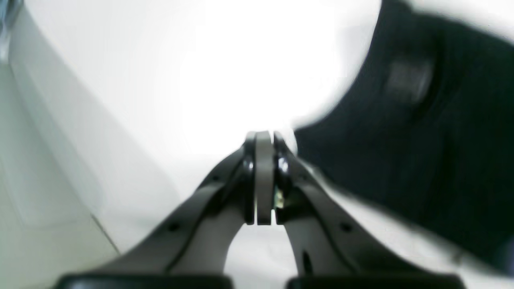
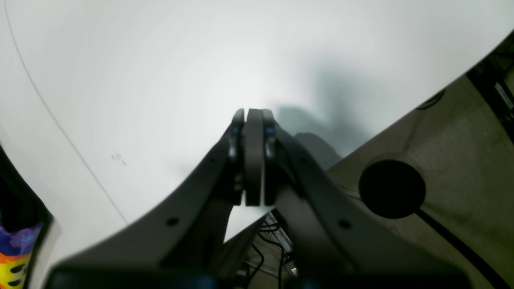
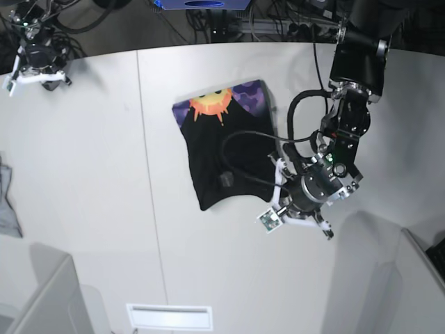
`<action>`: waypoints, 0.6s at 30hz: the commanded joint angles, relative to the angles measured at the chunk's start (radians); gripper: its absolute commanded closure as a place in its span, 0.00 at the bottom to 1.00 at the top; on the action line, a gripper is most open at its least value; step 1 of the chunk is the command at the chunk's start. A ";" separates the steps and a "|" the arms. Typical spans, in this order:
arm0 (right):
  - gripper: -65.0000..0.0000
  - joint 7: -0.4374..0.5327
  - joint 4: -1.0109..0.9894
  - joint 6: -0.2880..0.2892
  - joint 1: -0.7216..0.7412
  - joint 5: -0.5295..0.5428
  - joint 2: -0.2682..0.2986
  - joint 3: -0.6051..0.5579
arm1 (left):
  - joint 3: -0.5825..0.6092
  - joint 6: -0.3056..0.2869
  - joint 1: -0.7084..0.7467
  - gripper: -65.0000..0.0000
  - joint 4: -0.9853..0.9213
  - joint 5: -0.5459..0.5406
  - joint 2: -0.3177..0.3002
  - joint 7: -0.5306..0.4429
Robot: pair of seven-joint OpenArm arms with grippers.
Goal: Fold the T-shirt properly
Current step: 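Open the left gripper and smooth the bundle's edge flat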
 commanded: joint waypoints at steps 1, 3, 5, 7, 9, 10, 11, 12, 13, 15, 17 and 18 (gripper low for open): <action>1.00 0.019 0.015 0.008 0.001 0.008 0.011 0.005 | -0.003 0.015 0.005 1.00 0.002 -0.003 -0.021 -0.010; 1.00 0.019 0.015 0.008 0.001 0.008 0.011 0.005 | -0.011 0.031 0.051 1.00 -0.008 -0.003 -0.038 -0.010; 1.00 0.019 0.015 0.008 0.001 0.008 0.011 0.005 | -0.014 0.065 0.097 1.00 -0.008 0.031 -0.041 -0.010; 1.00 0.019 0.015 0.008 0.001 0.008 0.011 0.005 | -0.007 0.093 0.144 1.00 -0.008 0.099 -0.038 -0.013; 1.00 0.019 0.015 0.008 0.001 0.008 0.011 0.005 | -0.005 0.091 0.172 1.00 -0.017 0.152 -0.035 -0.013; 1.00 0.019 0.015 0.008 0.001 0.009 0.011 0.005 | -0.005 0.091 0.178 1.00 -0.024 0.169 -0.030 -0.013; 1.00 0.019 0.015 0.008 0.001 0.009 0.011 0.005 | -0.003 0.091 0.178 1.00 -0.036 0.182 -0.020 -0.013; 1.00 0.019 0.015 0.008 0.001 0.009 0.010 0.005 | -0.003 0.091 0.178 1.00 -0.056 0.191 -0.007 -0.013; 1.00 0.019 0.015 0.008 -0.001 0.009 0.010 0.005 | -0.003 0.093 0.175 1.00 -0.077 0.195 0.002 -0.013; 1.00 0.019 0.015 0.008 -0.001 0.009 0.008 0.005 | -0.005 0.093 0.166 1.00 -0.126 0.192 0.014 -0.016; 1.00 0.019 0.015 0.008 -0.002 0.011 0.007 0.005 | -0.005 0.093 0.152 1.00 -0.159 0.195 0.036 -0.047; 1.00 0.019 0.015 0.008 -0.002 0.011 0.007 0.005 | -0.003 0.094 0.149 1.00 -0.175 0.197 0.043 -0.073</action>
